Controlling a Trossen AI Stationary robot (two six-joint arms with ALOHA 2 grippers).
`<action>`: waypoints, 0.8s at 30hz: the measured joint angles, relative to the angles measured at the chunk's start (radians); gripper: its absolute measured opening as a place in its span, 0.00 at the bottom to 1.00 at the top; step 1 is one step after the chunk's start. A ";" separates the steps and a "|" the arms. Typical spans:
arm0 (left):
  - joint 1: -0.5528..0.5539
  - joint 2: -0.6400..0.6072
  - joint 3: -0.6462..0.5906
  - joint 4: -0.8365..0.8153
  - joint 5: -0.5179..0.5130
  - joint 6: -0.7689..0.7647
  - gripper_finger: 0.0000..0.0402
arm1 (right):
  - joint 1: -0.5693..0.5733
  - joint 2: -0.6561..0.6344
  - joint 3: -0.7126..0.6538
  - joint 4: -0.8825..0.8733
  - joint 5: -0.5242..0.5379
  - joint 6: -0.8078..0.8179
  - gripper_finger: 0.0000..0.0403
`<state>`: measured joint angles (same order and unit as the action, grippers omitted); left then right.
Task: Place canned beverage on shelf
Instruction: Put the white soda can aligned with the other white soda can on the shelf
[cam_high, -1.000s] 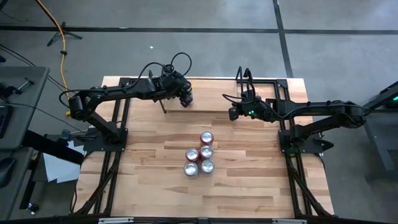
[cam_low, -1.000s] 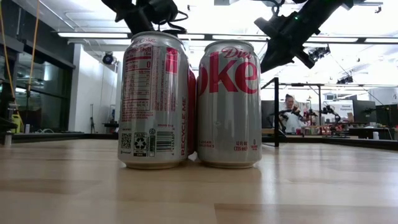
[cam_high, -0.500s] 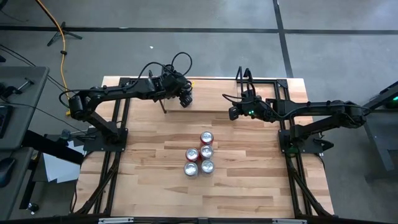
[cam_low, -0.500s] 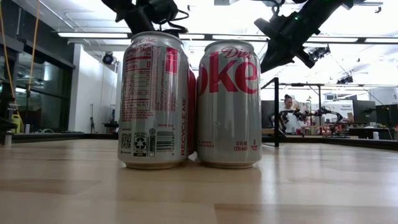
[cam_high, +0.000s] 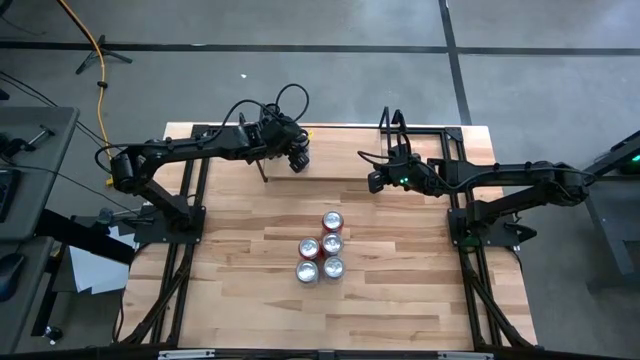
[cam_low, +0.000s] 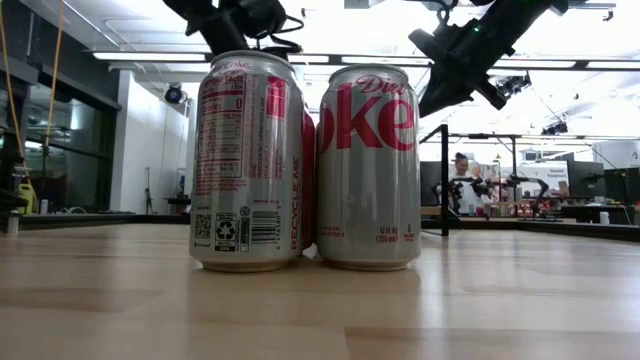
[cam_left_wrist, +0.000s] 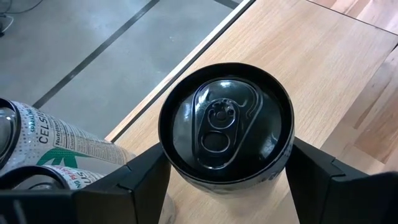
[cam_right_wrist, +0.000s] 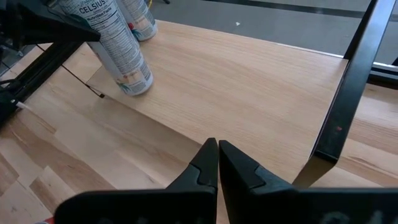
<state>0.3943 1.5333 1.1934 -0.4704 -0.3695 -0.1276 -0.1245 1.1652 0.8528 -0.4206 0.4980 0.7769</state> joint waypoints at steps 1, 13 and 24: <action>0.000 0.000 0.000 0.000 0.000 0.000 0.58 | 0.000 0.000 0.000 0.000 0.000 0.000 0.00; 0.000 0.000 0.000 0.000 -0.001 -0.018 0.59 | 0.000 0.000 0.000 0.000 0.000 0.000 0.00; 0.000 -0.002 0.000 0.004 -0.002 -0.019 0.75 | 0.000 0.000 0.000 0.000 0.000 0.005 0.00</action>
<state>0.3946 1.5314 1.1934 -0.4665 -0.3715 -0.1469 -0.1242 1.1656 0.8528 -0.4207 0.4981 0.7822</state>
